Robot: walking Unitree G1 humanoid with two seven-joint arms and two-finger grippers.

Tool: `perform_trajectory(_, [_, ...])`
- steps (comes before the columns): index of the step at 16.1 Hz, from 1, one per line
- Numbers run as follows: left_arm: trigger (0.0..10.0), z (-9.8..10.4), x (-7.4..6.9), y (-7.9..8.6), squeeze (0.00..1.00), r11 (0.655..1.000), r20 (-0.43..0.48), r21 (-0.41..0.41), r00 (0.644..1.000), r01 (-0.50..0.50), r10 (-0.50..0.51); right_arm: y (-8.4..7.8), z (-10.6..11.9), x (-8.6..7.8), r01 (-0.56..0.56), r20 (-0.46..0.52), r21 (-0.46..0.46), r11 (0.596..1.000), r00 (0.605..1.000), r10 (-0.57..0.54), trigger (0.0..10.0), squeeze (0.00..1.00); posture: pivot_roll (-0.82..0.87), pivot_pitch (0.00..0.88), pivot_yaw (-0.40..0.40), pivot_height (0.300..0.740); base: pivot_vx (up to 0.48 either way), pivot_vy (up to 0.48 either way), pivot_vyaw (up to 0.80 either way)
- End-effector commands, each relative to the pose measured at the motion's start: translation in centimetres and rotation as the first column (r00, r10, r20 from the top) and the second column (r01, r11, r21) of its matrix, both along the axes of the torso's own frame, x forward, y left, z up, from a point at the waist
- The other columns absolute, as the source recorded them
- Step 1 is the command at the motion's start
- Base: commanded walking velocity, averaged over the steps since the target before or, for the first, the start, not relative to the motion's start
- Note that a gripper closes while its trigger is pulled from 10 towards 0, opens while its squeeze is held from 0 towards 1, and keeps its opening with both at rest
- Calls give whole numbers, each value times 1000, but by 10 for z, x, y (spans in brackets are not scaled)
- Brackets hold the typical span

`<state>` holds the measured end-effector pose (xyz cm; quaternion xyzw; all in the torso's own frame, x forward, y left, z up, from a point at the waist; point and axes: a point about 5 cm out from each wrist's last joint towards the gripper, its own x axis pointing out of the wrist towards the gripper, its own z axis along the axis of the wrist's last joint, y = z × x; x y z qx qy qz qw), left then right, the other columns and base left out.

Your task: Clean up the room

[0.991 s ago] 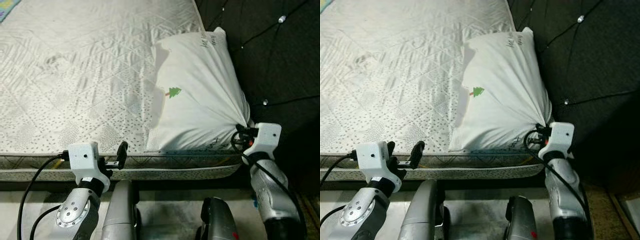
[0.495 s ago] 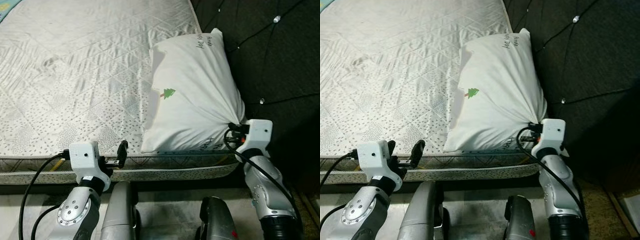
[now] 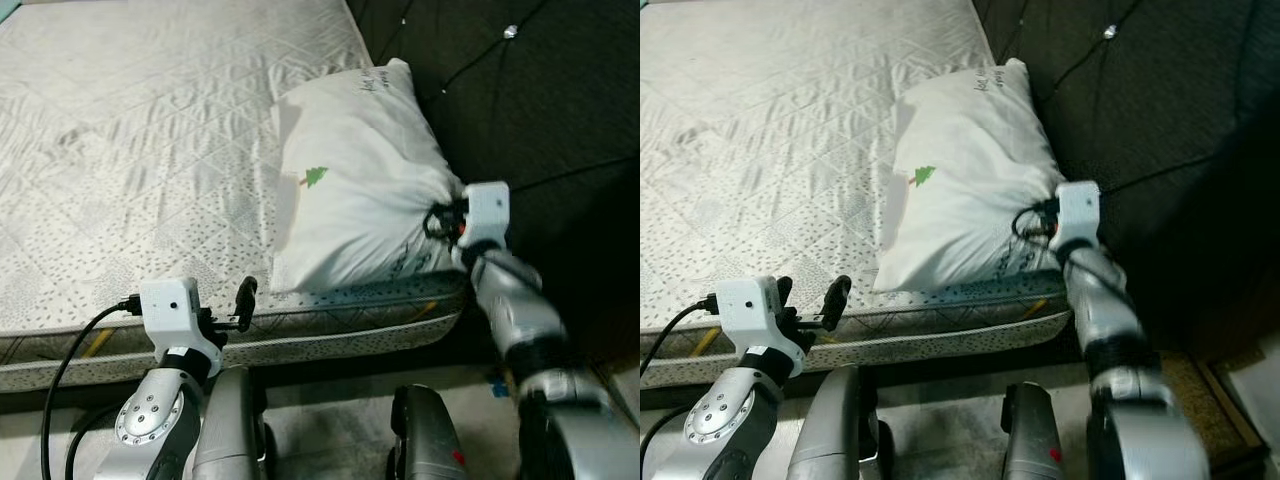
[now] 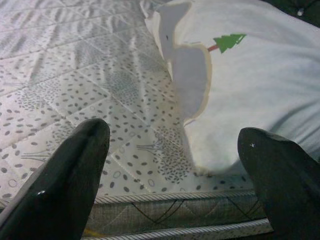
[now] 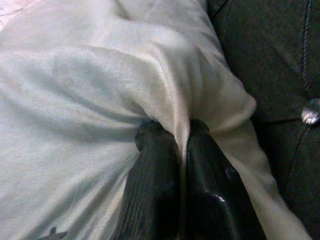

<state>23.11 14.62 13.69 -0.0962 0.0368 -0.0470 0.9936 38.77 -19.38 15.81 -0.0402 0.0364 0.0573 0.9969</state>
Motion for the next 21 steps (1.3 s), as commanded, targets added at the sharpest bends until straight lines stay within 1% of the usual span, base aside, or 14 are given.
perform_trajectory(1, [10000,-1,-2,3,0,1000,-4,13,1000,-21,21,-13,33,10,43,109,-15,999,993,-41,10000,0,73,148,8,590,0,0,0])
perform_trajectory(3, [10000,-1,-3,5,0,999,-2,15,999,-33,33,-19,41,13,53,119,-38,998,992,-48,10000,0,83,145,0,590,0,0,0])
perform_trajectory(5, [10000,-2,-3,6,0,999,-2,16,999,-38,38,-26,39,13,67,110,-54,996,992,-61,10000,0,83,142,2,590,0,0,0])
perform_trajectory(7, [10000,-1,-1,5,0,999,2,16,999,-33,33,-29,35,12,65,98,-58,996,993,-59,10000,0,78,139,7,590,0,0,0])
perform_trajectory(10, [10000,-1,2,4,0,1000,5,15,1000,-25,25,-29,18,6,48,66,-52,997,997,-44,10000,0,73,132,12,590,0,0,0])
perform_trajectory(11, [10000,-1,2,4,0,1000,6,14,1000,-24,24,-29,15,5,48,61,-49,998,997,-45,10000,0,71,132,13,590,0,0,0])
perform_trajectory(12, [10000,-1,2,3,0,1000,6,12,1000,-20,20,-29,7,3,39,45,-32,999,998,-38,10000,827,67,131,14,590,0,0,0])
perform_trajectory(13, [10000,-1,3,2,0,1000,6,10,1000,-15,15,-26,-1,0,25,33,-17,1000,999,-25,10000,1000,67,131,14,590,0,0,0])
perform_trajectory(15, [10000,-1,3,2,0,1000,6,9,1000,-14,14,-22,-6,-2,15,33,-9,1000,999,-15,10000,1000,67,131,14,590,0,0,0])
perform_trajectory(18, [10000,-2,4,1,0,1000,5,6,1000,-11,11,-20,-7,-3,14,36,6,1000,999,-14,10000,1000,62,129,12,590,0,0,0])
perform_trajectory(21, [10000,-3,4,0,0,1000,5,1,1000,-10,10,-25,-6,-4,74,62,-44,996,996,-72,10000,1000,61,120,7,590,0,0,0])
